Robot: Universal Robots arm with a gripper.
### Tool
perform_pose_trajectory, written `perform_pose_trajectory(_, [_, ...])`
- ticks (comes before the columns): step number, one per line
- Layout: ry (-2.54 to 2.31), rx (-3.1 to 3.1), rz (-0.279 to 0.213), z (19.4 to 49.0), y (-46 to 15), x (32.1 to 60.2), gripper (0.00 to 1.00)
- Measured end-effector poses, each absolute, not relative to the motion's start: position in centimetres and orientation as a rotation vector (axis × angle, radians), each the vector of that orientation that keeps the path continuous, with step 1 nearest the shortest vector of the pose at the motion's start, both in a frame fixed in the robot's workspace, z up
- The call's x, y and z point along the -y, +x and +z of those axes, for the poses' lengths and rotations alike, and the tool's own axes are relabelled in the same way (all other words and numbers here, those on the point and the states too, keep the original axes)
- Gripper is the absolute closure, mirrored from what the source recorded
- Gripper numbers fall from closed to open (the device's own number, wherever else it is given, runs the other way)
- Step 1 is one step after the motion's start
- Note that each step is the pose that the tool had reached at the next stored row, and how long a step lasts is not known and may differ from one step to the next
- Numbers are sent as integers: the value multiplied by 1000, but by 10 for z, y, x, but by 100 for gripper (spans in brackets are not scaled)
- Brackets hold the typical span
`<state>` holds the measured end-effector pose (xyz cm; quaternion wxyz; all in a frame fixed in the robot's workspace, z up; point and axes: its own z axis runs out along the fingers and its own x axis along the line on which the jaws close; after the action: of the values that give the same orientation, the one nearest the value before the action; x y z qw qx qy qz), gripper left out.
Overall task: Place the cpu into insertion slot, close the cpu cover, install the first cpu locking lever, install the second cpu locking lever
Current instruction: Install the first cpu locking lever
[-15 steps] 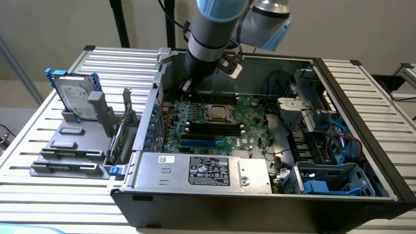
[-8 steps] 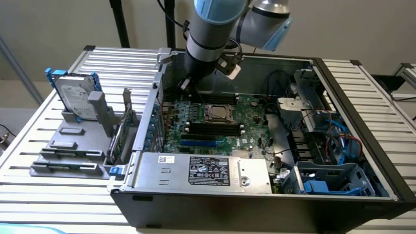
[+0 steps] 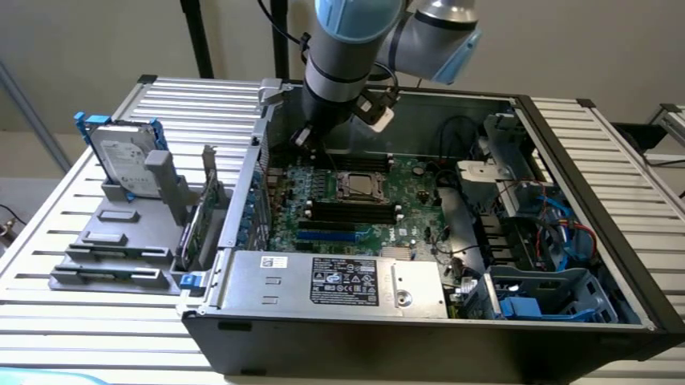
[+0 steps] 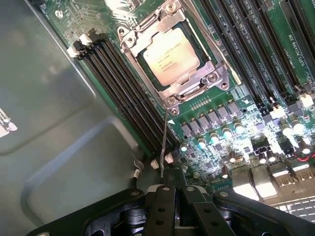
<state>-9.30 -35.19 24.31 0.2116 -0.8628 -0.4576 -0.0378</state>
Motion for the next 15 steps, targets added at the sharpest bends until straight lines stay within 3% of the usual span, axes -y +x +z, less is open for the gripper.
perform_pose_trajectory(15, [-2394,1257,-114,246,-82,352,89])
